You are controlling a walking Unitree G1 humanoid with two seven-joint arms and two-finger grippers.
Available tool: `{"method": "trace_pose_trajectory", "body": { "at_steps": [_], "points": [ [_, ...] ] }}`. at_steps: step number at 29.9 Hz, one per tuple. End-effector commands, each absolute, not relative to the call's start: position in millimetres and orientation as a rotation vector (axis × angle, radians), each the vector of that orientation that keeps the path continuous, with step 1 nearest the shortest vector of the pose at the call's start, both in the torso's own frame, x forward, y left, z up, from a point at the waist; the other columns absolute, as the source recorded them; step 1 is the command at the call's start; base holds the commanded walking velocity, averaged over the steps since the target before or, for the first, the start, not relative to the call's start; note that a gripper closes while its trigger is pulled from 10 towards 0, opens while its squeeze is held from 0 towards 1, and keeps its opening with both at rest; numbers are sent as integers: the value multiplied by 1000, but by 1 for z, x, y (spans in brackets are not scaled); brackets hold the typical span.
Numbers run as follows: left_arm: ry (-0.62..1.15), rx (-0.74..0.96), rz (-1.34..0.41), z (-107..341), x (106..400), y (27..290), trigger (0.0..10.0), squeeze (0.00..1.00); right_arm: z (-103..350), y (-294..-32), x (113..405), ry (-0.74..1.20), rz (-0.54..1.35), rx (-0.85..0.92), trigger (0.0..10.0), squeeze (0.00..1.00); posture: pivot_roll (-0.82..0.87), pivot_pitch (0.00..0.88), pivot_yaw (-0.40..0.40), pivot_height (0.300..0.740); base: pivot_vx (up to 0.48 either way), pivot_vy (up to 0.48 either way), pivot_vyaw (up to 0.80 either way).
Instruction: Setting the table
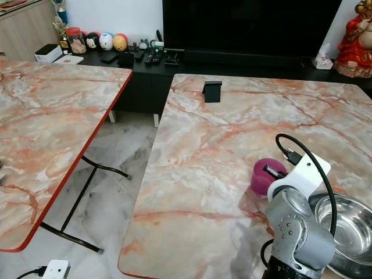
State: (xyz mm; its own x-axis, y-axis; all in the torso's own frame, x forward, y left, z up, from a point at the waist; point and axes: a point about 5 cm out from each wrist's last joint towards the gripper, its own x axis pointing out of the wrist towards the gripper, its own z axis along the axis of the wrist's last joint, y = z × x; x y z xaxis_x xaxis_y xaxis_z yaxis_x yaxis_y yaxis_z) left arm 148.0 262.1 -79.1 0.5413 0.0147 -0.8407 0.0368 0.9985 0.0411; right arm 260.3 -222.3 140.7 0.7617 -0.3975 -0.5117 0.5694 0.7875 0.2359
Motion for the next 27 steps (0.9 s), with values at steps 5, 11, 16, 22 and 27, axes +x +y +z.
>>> {"method": "trace_pose_trajectory", "body": {
  "at_steps": [5, 11, 16, 22, 27],
  "points": [
    [1025, 53, -22, -81, 143, 262, 10000, 0, 144, -221, 265, 444, -545, 403, 10000, 149, -48, 0, -31, 740, 0, 0, 0],
    [1024, 51, -21, -81, 143, 263, 10000, 0, 146, -223, 266, 438, -556, 395, 10000, 188, -46, 0, -31, 740, 0, 0, 0],
    [1024, 52, -23, -81, 143, 263, 10000, 0, 147, -224, 266, 433, -565, 393, 10000, 188, -48, 0, -29, 740, 0, 0, 0],
    [1022, 48, -22, -81, 143, 263, 10000, 0, 149, -226, 267, 426, -573, 395, 10000, 188, -48, 0, -29, 740, 0, 0, 0],
    [1022, 45, -23, -81, 143, 262, 10000, 0, 147, -225, 267, 433, -579, 402, 10000, 173, -47, 0, -30, 740, 0, 0, 0]
  ]
}}
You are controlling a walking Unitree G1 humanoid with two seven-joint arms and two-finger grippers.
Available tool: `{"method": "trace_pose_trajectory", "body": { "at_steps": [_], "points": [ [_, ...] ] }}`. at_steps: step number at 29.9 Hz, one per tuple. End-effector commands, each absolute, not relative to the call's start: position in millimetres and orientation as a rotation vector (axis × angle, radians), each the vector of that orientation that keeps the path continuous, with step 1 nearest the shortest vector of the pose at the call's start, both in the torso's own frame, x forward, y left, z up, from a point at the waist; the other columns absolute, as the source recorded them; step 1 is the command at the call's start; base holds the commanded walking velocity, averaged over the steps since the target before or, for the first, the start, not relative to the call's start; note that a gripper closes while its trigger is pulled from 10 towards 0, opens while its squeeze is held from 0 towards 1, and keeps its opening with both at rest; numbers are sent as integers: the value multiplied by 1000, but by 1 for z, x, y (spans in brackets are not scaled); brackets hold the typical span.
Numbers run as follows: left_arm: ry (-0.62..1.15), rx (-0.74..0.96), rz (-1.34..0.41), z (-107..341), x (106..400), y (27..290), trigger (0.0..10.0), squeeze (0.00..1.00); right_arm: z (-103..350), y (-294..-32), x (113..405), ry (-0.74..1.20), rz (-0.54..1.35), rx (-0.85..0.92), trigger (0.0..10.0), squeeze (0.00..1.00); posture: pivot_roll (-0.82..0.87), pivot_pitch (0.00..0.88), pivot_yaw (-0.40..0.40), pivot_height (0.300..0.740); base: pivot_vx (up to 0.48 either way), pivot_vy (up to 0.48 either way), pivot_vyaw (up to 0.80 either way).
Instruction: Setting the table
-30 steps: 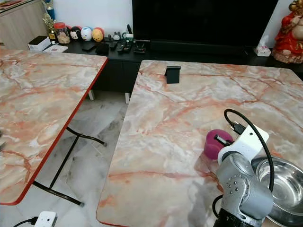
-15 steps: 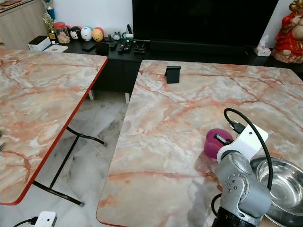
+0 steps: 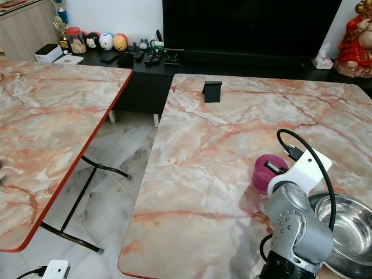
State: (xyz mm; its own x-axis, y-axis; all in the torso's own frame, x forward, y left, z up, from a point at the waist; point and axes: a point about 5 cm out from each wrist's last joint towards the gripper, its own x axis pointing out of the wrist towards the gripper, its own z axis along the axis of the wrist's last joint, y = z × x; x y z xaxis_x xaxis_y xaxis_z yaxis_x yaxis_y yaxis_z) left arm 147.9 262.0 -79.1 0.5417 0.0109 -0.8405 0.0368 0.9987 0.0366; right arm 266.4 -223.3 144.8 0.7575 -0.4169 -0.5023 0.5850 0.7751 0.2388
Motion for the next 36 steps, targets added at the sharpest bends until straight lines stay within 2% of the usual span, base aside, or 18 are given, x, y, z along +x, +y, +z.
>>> {"method": "trace_pose_trajectory", "body": {
  "at_steps": [1, 4, 5, 13, 14, 15, 16, 18, 23, 26, 31, 32, 33, 36],
  "points": [
    [1023, 44, -24, -81, 143, 262, 10000, 0, 146, -225, 266, 437, -581, 407, 10000, 161, -47, 0, -30, 740, 0, 0, 0],
    [1023, 43, -25, -81, 143, 262, 10000, 0, 144, -225, 266, 447, -592, 424, 10000, 110, -47, 0, -30, 740, 0, 0, 0],
    [1023, 42, -26, -81, 143, 262, 10000, 0, 143, -226, 265, 449, -597, 426, 10000, 0, -47, 0, -30, 740, 0, 0, 0],
    [1021, 39, -26, -81, 143, 262, 10000, 0, 146, -226, 267, 442, -603, 437, 10000, 0, -47, 0, -33, 740, 0, 0, 0],
    [1021, 39, -26, -81, 143, 262, 10000, 0, 146, -226, 268, 441, -602, 440, 10000, 416, -47, 0, -33, 740, 0, 0, 0],
    [1022, 38, -26, -81, 142, 262, 10000, 0, 146, -226, 268, 440, -602, 442, 10000, 416, -47, 0, -33, 740, 0, 0, 0],
    [1021, 38, -26, -81, 142, 262, 10000, 0, 146, -226, 268, 441, -601, 443, 10000, 863, -47, 0, -33, 740, 0, 0, 0],
    [1021, 38, -27, -81, 142, 262, 10000, 0, 146, -226, 268, 442, -601, 445, 10000, 824, -47, 0, -33, 740, 0, 0, 0],
    [1021, 38, -27, -81, 142, 262, 10000, 0, 145, -225, 268, 443, -600, 446, 10000, 812, -47, 0, -33, 740, 0, 0, 0],
    [1022, 40, -27, -81, 142, 262, 10000, 0, 146, -225, 268, 441, -598, 450, 10000, 843, -46, 0, -33, 740, 0, 0, 0],
    [1022, 39, -27, -81, 142, 262, 10000, 0, 147, -224, 269, 435, -597, 453, 10000, 792, -46, 0, -33, 740, 0, 0, 0],
    [1022, 39, -27, -81, 142, 262, 10000, 0, 148, -225, 269, 430, -601, 449, 10000, 427, -46, 0, -33, 740, 0, 0, 0],
    [1021, 38, -27, -81, 143, 262, 10000, 0, 148, -225, 269, 427, -601, 443, 10000, 0, -45, 0, -33, 740, 0, 0, 0],
    [1022, 39, -27, -81, 143, 262, 10000, 0, 151, -226, 270, 407, -607, 453, 10000, 0, -46, 0, -33, 740, 0, 0, 0]
  ]
}}
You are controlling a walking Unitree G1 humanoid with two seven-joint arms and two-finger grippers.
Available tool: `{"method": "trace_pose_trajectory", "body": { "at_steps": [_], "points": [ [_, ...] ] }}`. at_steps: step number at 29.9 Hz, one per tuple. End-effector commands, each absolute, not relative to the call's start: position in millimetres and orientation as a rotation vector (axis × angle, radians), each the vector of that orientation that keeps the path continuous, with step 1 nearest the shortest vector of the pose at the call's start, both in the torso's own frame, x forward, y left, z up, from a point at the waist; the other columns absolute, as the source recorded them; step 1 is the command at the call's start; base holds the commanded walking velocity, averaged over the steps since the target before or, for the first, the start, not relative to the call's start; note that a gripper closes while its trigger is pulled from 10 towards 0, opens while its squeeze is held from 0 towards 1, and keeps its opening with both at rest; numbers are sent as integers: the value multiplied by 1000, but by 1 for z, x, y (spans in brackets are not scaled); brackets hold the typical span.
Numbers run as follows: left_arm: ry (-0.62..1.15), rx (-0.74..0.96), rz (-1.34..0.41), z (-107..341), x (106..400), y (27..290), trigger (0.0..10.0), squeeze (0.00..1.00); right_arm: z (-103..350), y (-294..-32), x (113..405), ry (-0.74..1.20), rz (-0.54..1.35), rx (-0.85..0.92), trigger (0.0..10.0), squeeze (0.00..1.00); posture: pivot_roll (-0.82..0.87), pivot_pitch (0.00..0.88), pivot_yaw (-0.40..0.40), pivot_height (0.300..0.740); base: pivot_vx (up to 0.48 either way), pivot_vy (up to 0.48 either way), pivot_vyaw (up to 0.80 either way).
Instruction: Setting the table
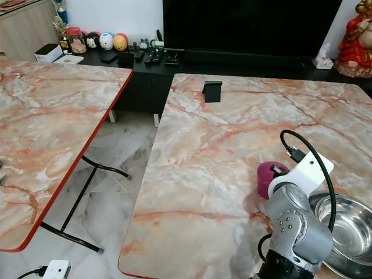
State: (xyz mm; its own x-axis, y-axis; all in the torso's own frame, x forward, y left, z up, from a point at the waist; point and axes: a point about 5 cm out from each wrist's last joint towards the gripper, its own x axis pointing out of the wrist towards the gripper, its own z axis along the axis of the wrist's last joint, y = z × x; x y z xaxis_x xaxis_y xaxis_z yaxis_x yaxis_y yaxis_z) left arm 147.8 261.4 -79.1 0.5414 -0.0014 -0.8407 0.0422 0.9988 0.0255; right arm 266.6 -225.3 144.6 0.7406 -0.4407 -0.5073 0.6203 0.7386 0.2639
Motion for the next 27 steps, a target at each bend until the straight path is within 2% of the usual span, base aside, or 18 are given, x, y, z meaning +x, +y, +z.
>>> {"method": "trace_pose_trajectory", "body": {
  "at_steps": [1, 15, 27],
  "points": [
    [1022, 39, -27, -81, 142, 262, 10000, 0, 152, -226, 270, 393, -608, 456, 10000, 0, -46, 0, -33, 740, 0, 0, 0],
    [1021, 37, -26, -81, 143, 262, 10000, 0, 151, -224, 271, 401, -603, 446, 10000, 0, -42, 0, -33, 740, 0, 0, 0],
    [1024, 38, -32, -81, 143, 262, 10000, 0, 143, -235, 262, 418, -706, 456, 10000, 0, -41, 0, -29, 740, 0, 0, 0]
  ]
}}
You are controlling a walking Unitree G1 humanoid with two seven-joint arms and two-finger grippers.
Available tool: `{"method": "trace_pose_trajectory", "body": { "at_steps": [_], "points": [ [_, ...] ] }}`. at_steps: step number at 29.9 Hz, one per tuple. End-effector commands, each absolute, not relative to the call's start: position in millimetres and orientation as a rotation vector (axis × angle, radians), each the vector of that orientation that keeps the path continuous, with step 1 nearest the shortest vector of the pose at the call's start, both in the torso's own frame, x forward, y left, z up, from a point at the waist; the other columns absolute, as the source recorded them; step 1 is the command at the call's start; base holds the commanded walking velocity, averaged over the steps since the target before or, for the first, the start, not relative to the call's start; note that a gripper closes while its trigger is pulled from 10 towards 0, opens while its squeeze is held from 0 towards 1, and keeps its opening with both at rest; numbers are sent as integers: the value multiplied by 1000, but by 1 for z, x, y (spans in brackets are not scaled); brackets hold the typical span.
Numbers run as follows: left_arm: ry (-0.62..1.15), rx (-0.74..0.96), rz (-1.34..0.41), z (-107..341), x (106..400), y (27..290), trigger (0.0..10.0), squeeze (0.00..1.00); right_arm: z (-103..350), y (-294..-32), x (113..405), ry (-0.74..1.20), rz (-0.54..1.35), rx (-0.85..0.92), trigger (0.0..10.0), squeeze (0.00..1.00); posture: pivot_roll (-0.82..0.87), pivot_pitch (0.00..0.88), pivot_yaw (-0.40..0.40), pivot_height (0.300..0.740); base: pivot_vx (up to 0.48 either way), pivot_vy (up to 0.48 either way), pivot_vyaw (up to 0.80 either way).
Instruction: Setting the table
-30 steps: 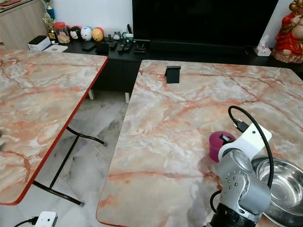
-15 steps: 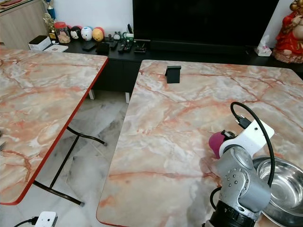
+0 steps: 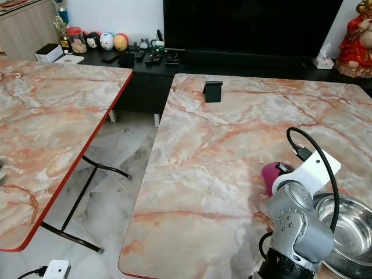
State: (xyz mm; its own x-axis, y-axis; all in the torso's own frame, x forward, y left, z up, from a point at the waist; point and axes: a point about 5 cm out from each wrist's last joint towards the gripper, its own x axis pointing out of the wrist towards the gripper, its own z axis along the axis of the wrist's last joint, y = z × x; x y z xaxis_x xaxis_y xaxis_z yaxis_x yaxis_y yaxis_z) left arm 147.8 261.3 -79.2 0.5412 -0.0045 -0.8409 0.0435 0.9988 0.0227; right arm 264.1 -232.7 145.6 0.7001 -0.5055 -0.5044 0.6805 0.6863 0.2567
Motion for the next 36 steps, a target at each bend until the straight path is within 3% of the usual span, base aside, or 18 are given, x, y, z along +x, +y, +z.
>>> {"method": "trace_pose_trajectory", "body": {
  "at_steps": [1, 25, 26, 28, 29, 34, 35, 36],
  "points": [
    [1024, 38, -32, -81, 143, 263, 10000, 0, 143, -234, 262, 419, -704, 458, 10000, 0, -42, 0, -28, 740, 0, 0, 0],
    [1023, 37, -34, -81, 143, 263, 10000, 0, 143, -223, 267, 417, -662, 499, 10000, 24, -39, 0, -29, 740, 0, 0, 0],
    [1023, 37, -34, -81, 143, 263, 10000, 0, 144, -223, 267, 413, -659, 499, 10000, 169, -37, 0, -29, 740, 0, 0, 0],
    [1023, 37, -34, -81, 143, 263, 10000, 0, 144, -223, 267, 409, -658, 499, 10000, 169, -37, 0, -29, 740, 0, 0, 0],
    [1023, 37, -34, -81, 143, 263, 10000, 0, 146, -223, 267, 401, -656, 499, 10000, 1000, -37, 0, -29, 740, 0, 0, 0],
    [1023, 37, -35, -81, 143, 263, 10000, 0, 150, -217, 272, 383, -602, 491, 10000, 1000, -38, 0, -27, 740, 0, 0, 0],
    [1022, 37, -36, -81, 143, 263, 10000, 0, 150, -217, 272, 382, -604, 495, 10000, 0, -38, 0, -27, 740, 0, 0, 0],
    [1022, 37, -36, -81, 143, 263, 10000, 0, 150, -217, 272, 382, -604, 495, 10000, 0, -38, 0, -27, 740, 0, 0, 0]
  ]
}}
